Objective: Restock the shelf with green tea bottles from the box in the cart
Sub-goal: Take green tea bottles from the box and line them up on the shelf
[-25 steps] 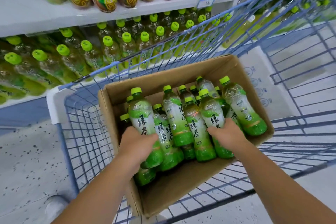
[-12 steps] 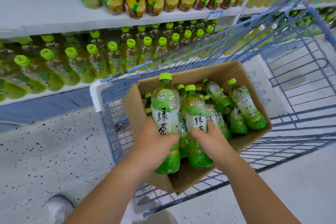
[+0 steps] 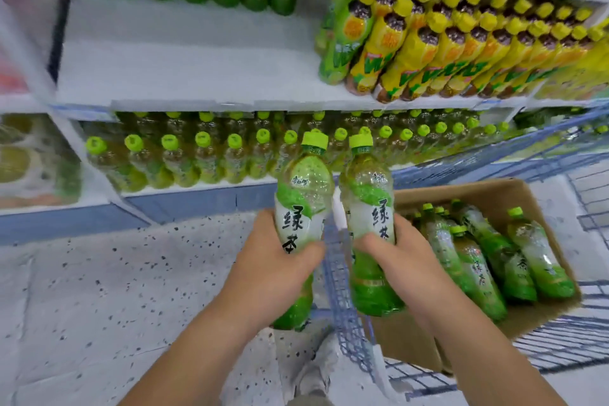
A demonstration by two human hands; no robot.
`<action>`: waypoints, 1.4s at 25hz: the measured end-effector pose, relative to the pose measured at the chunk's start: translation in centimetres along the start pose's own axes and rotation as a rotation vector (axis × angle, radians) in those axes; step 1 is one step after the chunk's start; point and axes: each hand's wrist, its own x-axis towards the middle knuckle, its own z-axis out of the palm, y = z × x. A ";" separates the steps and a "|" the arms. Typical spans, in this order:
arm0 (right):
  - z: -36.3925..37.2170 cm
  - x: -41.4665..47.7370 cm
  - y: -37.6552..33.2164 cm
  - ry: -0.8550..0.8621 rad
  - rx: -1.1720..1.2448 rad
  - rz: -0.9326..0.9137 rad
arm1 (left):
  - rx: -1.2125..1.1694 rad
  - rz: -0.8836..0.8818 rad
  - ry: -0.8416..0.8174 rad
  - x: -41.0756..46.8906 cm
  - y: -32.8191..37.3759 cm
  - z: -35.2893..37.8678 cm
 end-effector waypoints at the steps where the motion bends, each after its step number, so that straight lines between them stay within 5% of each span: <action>1: 2.1 0.1 -1.1 -0.012 0.002 -0.013 | -0.011 0.001 0.025 0.1 -0.3 -2.2; 12: 20.3 6.3 -8.7 -0.115 -0.049 -0.101 | -0.052 0.050 0.365 6.1 -2.1 -20.7; 25: 25.1 19.3 -19.0 -0.083 -0.004 -0.438 | 0.158 0.309 0.584 19.2 5.1 -28.7; 35: 30.6 27.2 -22.3 -0.029 0.193 -0.770 | 0.082 0.727 0.656 28.3 4.2 -31.7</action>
